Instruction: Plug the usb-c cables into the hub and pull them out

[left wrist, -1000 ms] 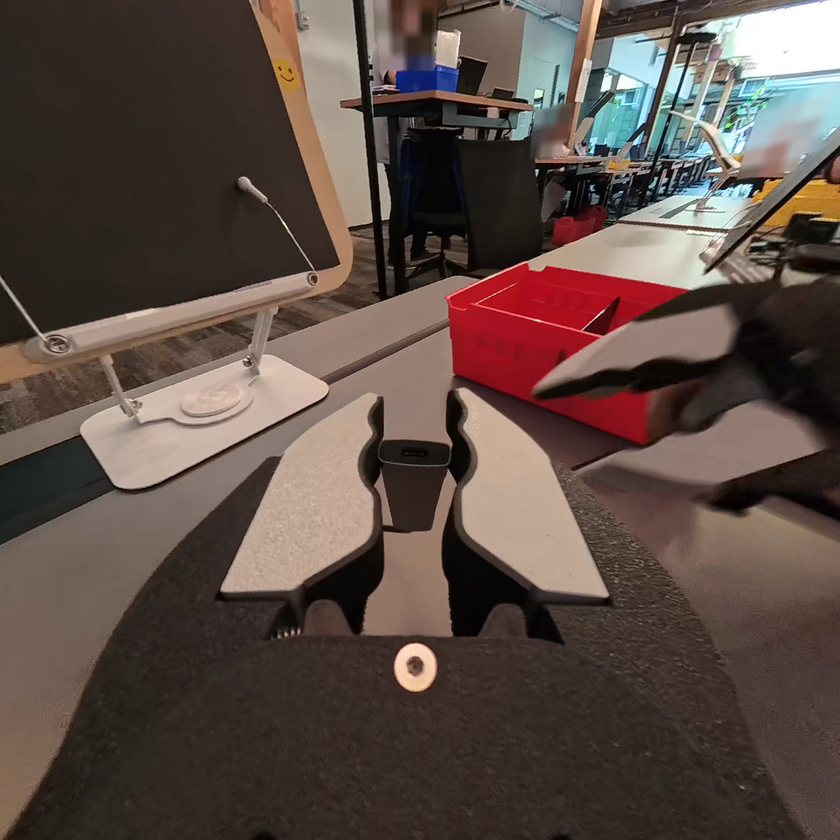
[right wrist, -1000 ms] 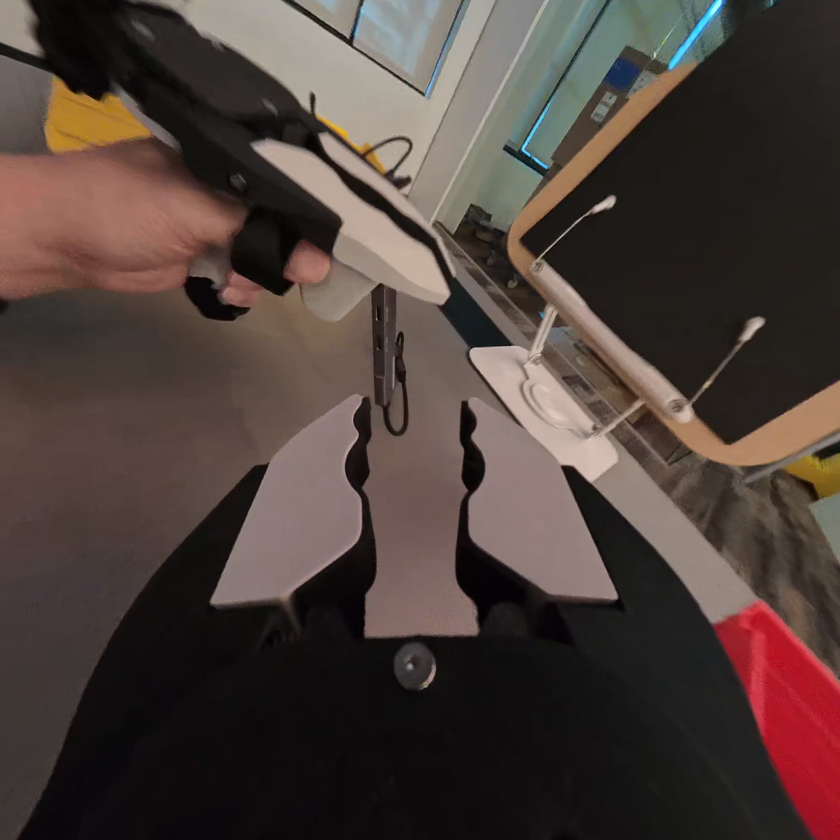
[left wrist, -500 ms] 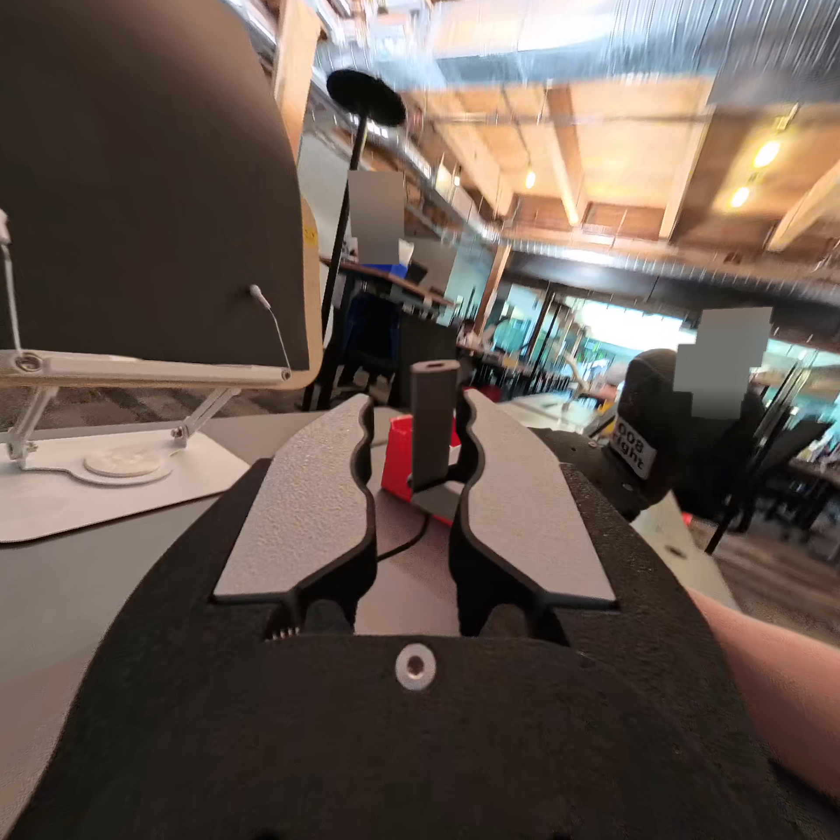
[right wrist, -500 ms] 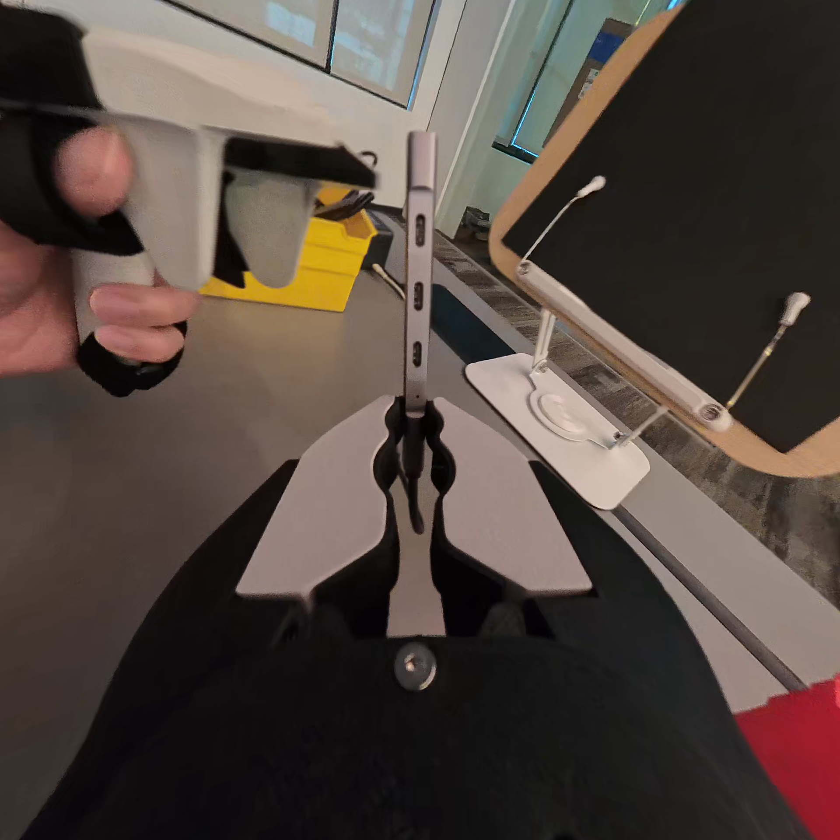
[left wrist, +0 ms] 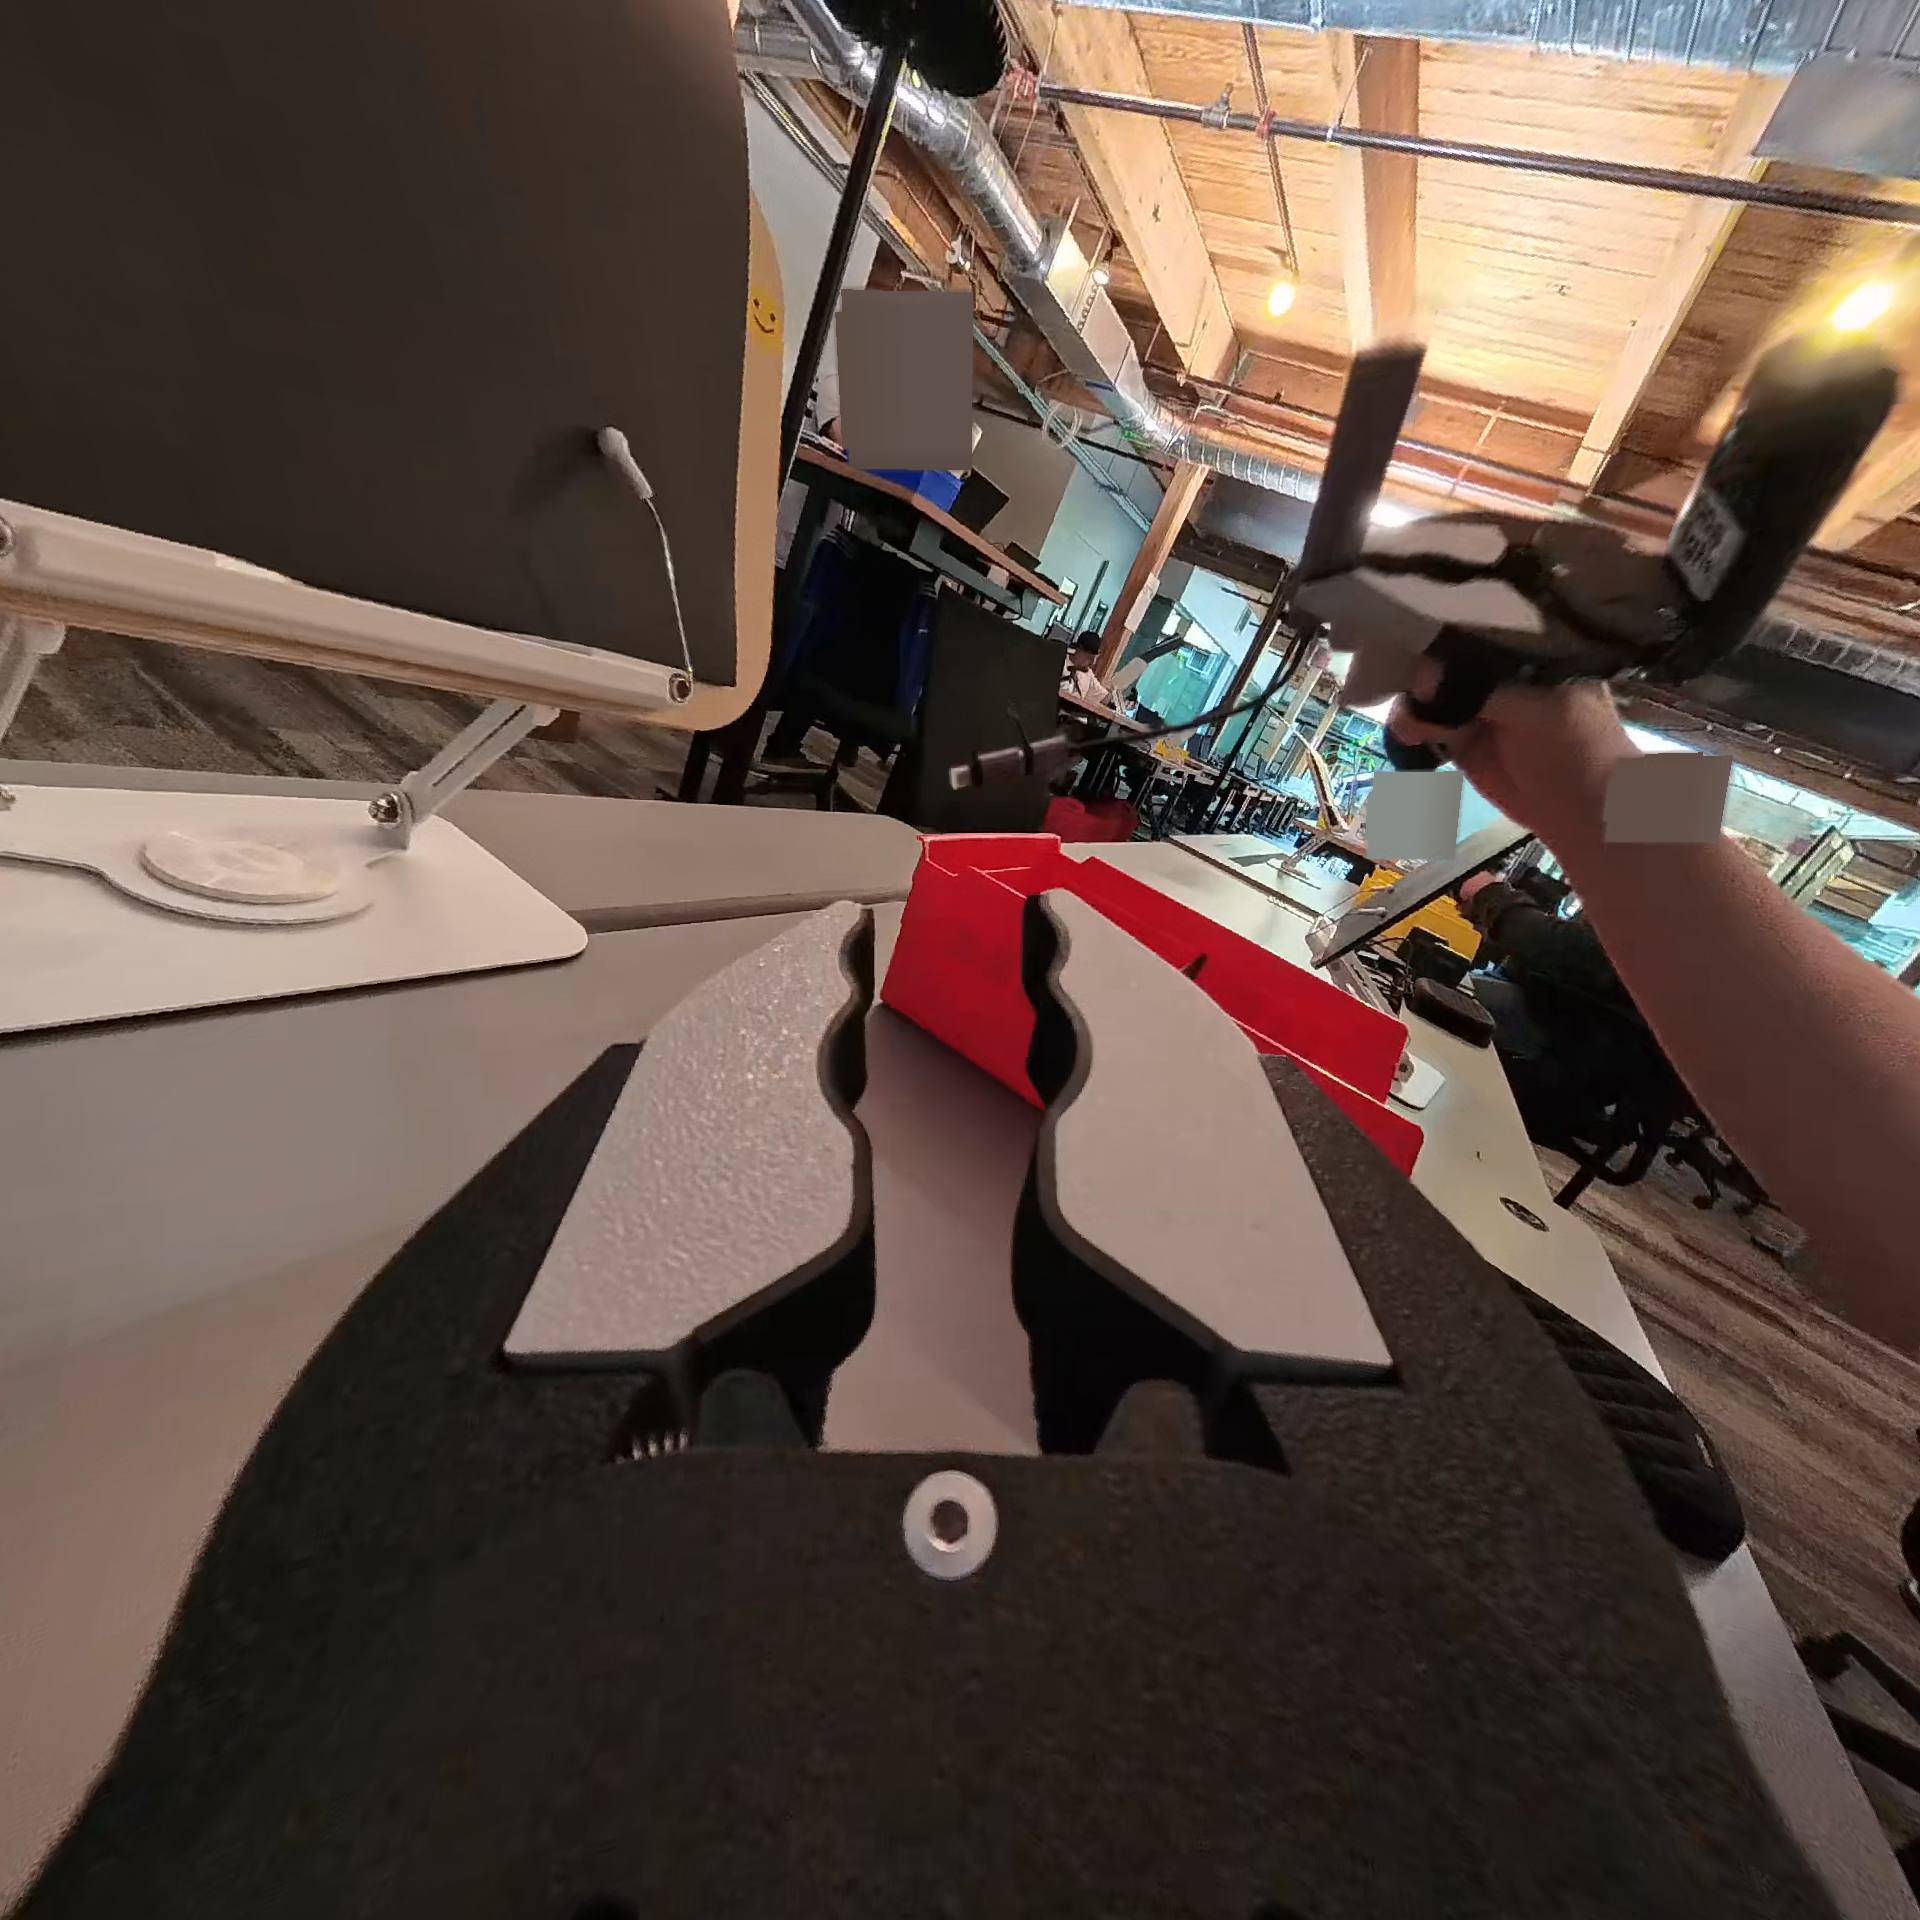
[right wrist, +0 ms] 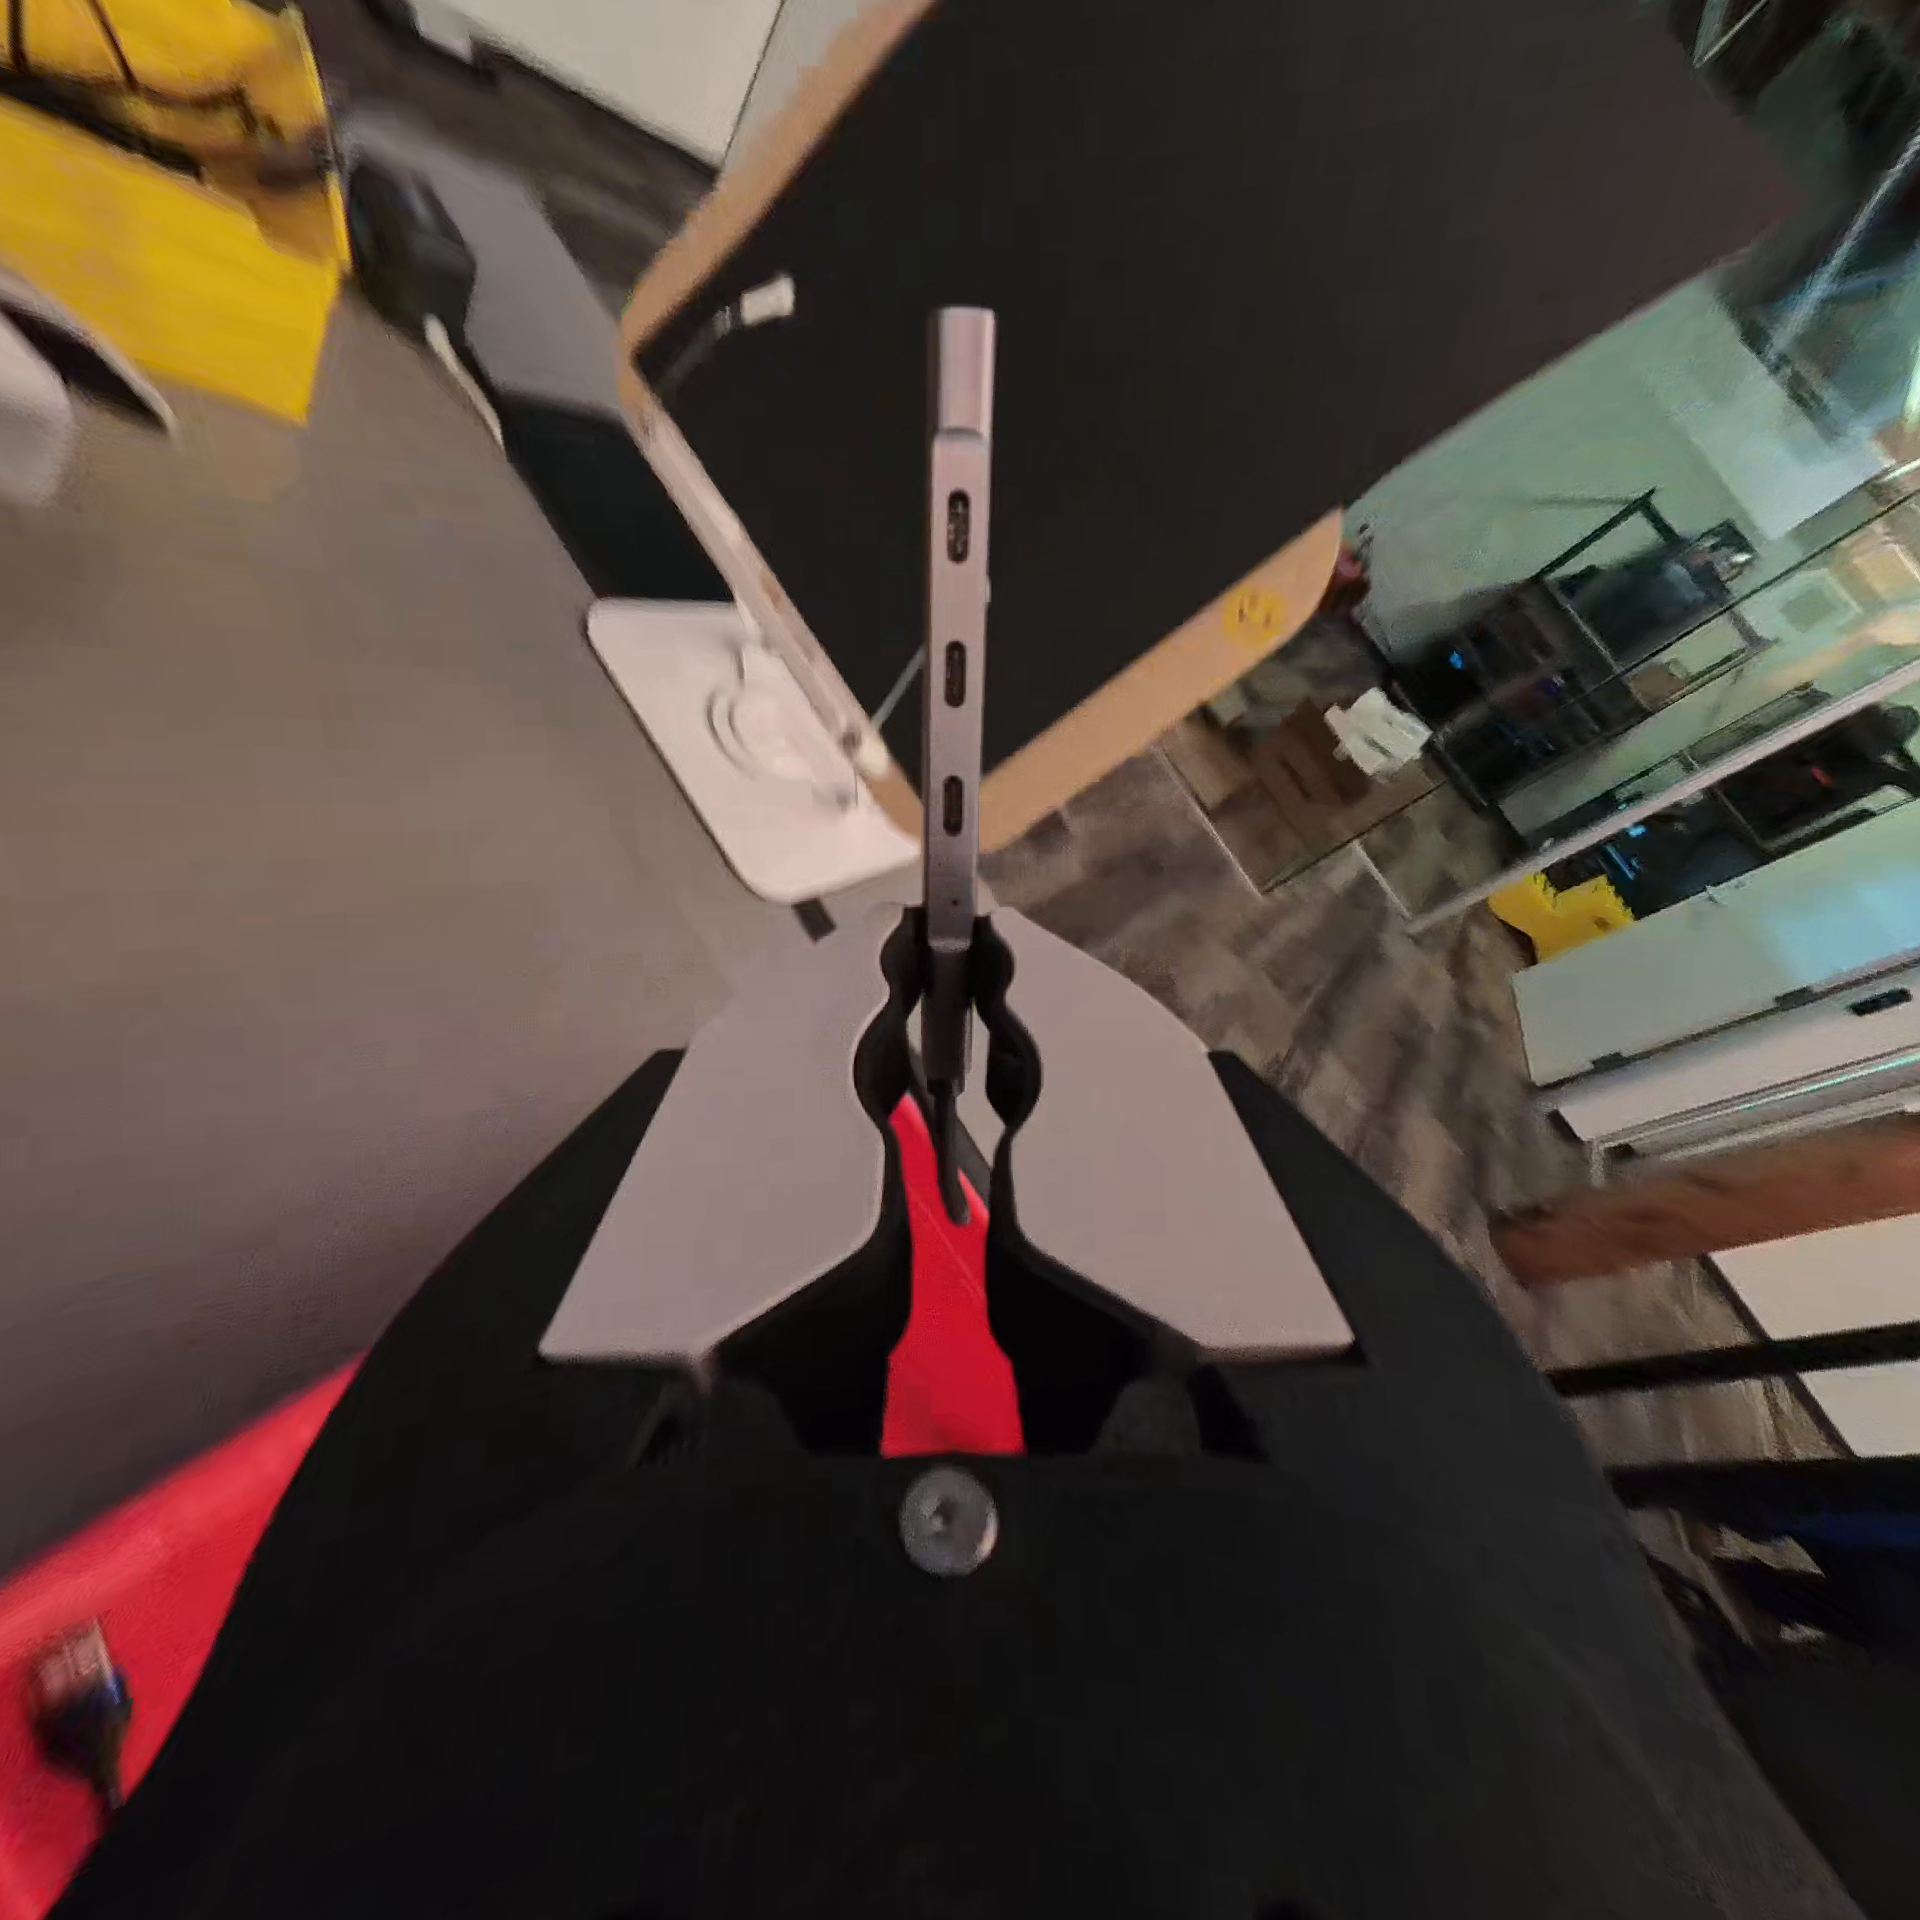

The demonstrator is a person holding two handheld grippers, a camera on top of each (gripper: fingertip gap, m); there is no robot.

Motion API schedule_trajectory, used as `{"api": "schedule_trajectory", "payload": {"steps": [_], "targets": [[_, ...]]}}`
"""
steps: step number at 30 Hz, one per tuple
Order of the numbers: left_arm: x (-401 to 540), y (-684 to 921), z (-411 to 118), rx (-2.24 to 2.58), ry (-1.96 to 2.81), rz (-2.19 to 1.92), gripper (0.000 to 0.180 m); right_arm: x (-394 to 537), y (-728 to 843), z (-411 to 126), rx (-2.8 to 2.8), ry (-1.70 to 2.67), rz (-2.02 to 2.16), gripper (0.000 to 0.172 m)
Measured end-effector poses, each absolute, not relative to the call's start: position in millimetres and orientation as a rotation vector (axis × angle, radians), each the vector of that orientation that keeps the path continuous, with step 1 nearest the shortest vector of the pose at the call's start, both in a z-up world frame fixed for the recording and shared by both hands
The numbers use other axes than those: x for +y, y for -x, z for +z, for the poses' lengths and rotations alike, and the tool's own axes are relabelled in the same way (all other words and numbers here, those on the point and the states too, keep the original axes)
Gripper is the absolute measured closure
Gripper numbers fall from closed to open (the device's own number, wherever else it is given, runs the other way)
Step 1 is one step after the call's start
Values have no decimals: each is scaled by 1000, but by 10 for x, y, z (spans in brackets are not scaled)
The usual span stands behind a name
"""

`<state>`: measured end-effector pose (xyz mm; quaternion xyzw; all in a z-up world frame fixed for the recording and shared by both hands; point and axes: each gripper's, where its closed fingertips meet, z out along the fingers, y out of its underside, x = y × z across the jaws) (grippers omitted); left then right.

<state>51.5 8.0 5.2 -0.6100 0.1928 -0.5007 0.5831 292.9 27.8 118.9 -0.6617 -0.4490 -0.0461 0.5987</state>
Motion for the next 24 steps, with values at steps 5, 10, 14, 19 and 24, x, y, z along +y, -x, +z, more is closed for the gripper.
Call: {"api": "schedule_trajectory", "payload": {"steps": [5,10,14,19,24], "targets": [[117,-458,50,405,1413,-1204,156,447,-3600,404,-1191,1757,-179,162],[122,-451,26,422,1426,-1170,156,556,-3882,-526,-1373,1986,-245,161],[130,-482,-19,449,1453,-1136,156,503,-3958,-985,-1460,2223,-163,162],[152,-507,-83,470,1492,-1093,157,593,-4105,-1025,-1299,2405,-108,147],[141,-543,-80,486,1495,-1085,157,537,-4117,-884,-1306,2355,-66,145]]}}
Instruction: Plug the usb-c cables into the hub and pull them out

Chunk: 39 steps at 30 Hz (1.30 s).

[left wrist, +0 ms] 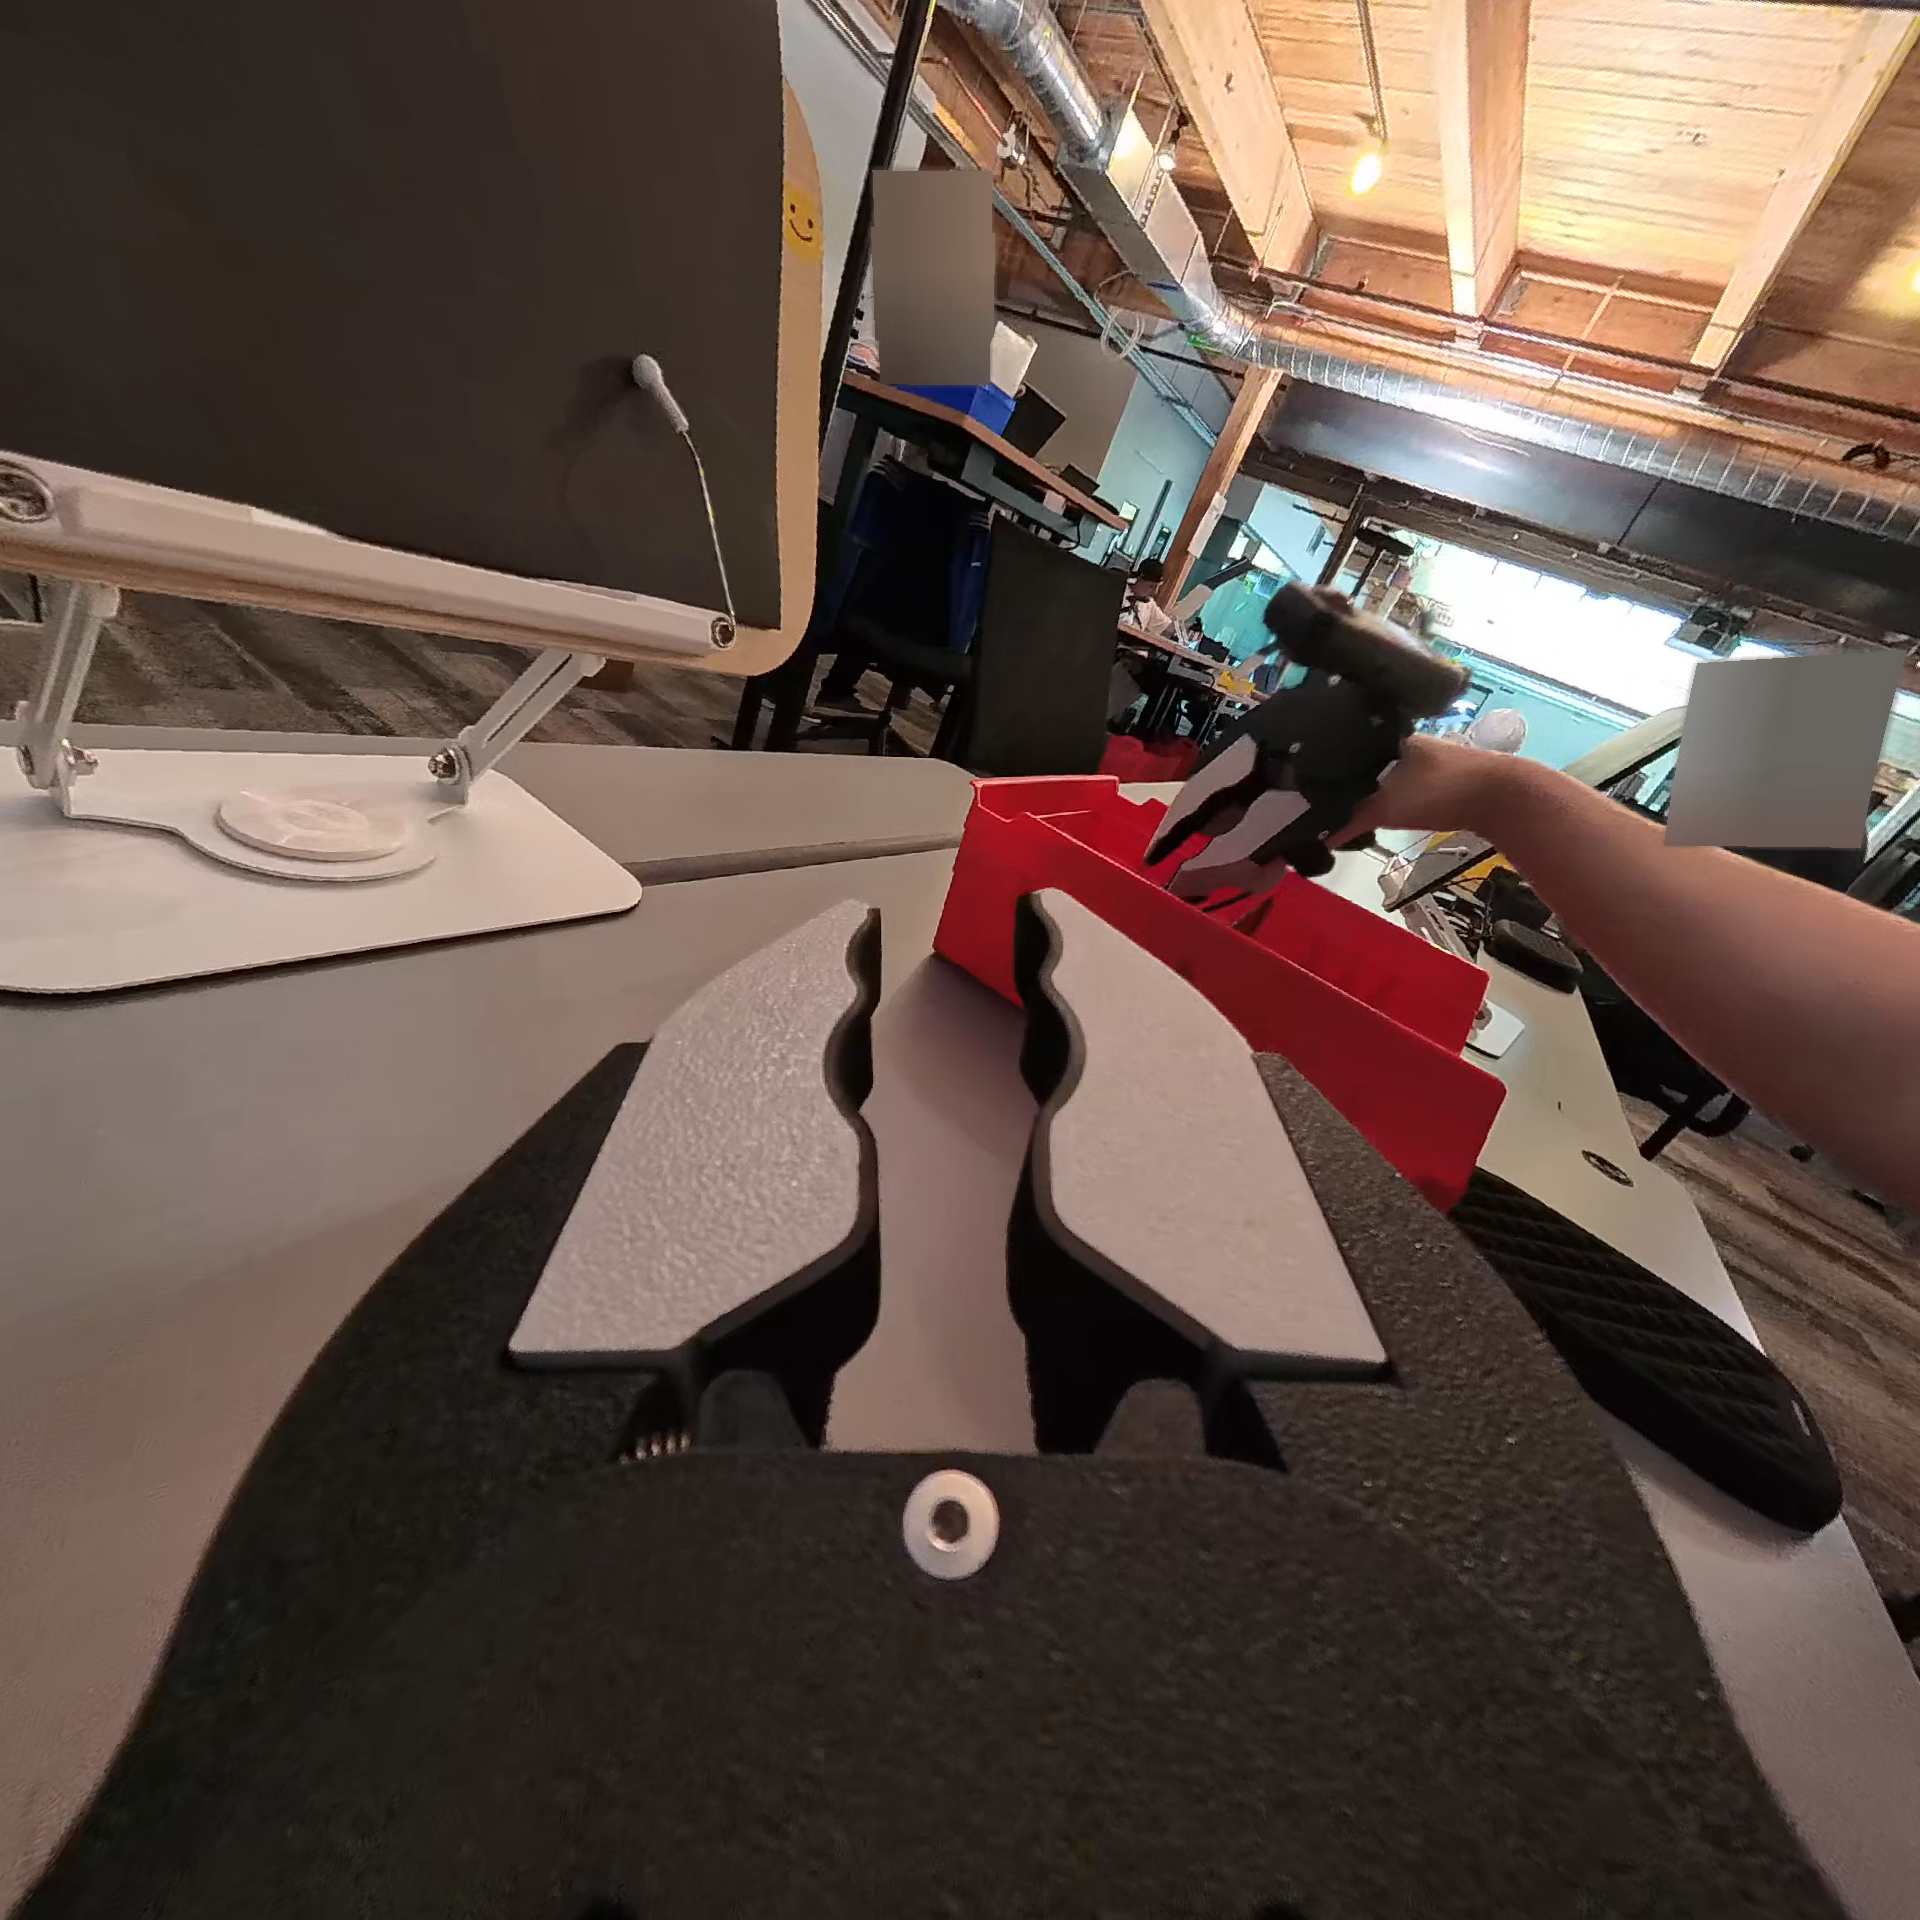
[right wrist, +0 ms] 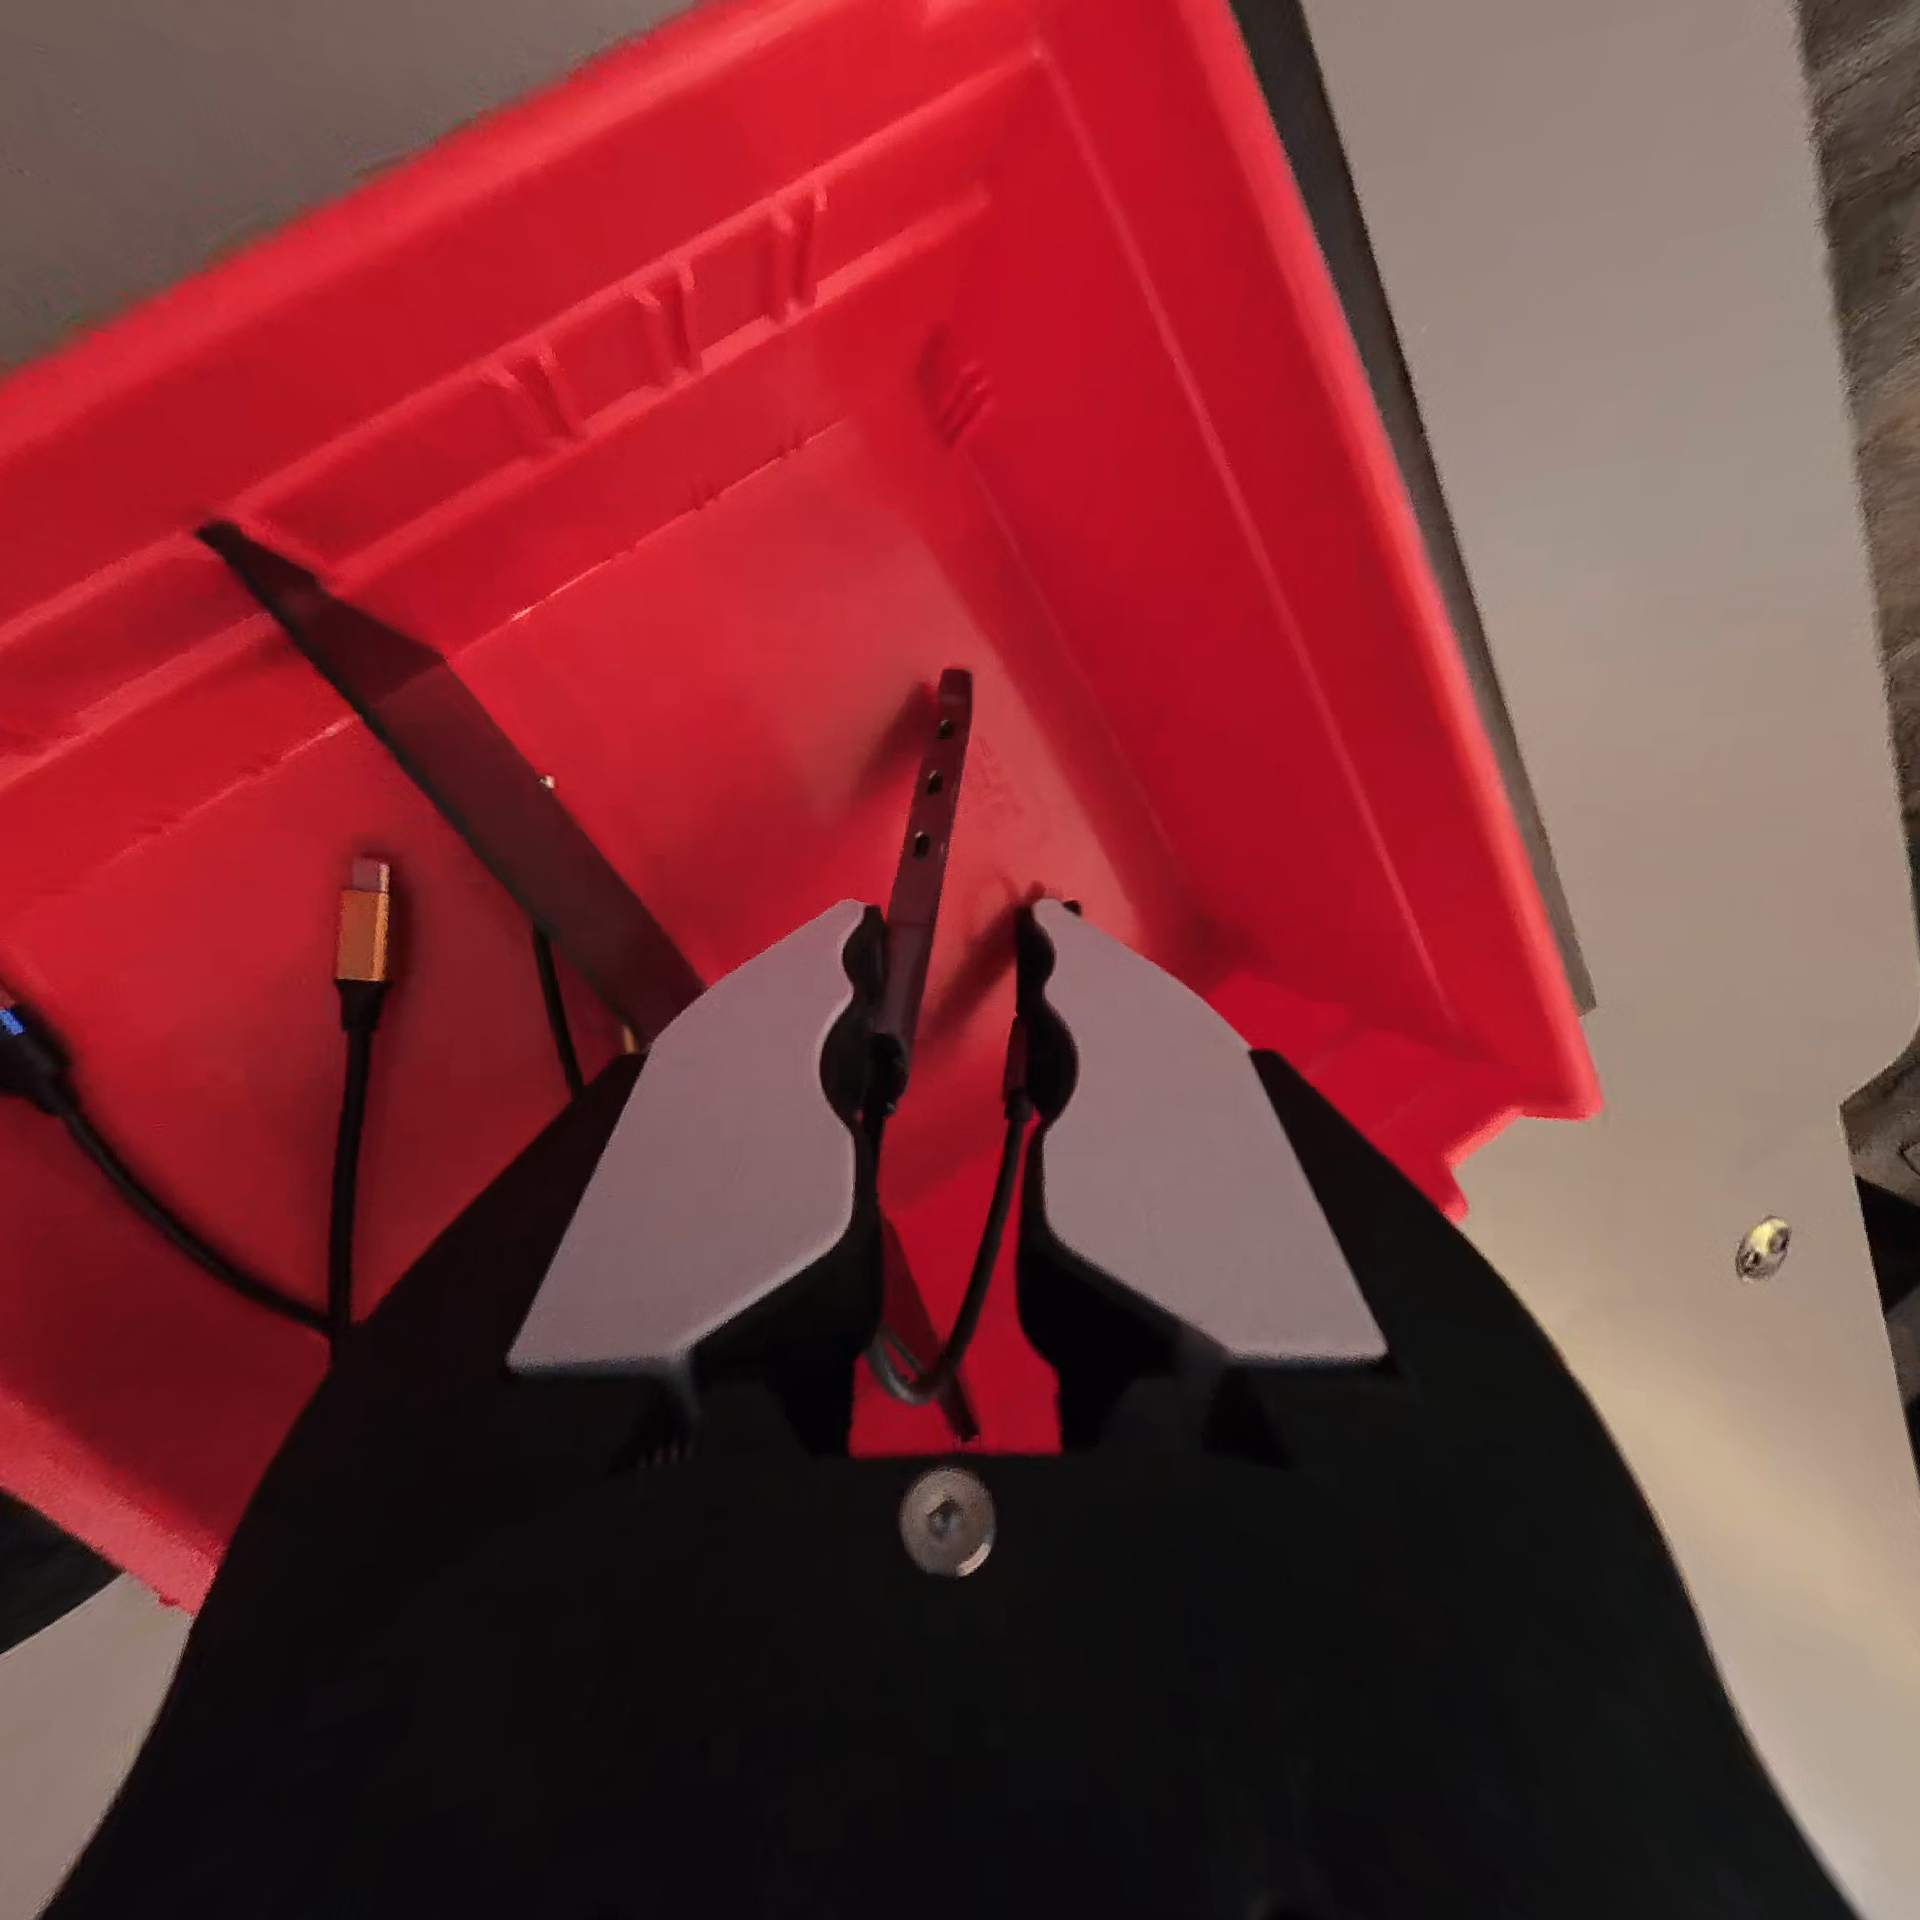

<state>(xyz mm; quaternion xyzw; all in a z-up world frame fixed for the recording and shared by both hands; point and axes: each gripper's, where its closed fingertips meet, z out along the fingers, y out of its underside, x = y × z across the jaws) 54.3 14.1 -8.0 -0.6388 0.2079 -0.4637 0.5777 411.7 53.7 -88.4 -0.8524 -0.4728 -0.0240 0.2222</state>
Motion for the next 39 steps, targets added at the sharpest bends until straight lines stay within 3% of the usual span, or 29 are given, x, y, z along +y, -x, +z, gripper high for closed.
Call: {"api": "schedule_trajectory", "payload": {"steps": [6,10,16,24,32,39], "targets": [[102,-601,-59,524,1501,-1036,157,337,-3961,-95,-1095,2139,68,141],[94,-663,-104,552,1522,-983,157,145,-4207,345,-734,2091,-108,131],[152,-669,-241,569,1600,-854,157,-235,-4832,-250,-454,2397,-217,119],[111,-459,-16,518,1641,-778,157,-476,-4978,-911,-300,2687,102,125],[-277,515,1023,368,1470,-660,157,-715,-4888,-1001,-228,2797,258,143],[-23,2008,865,370,1755,-212,153,-775,-4910,-1041,-189,2839,297,143]]}}
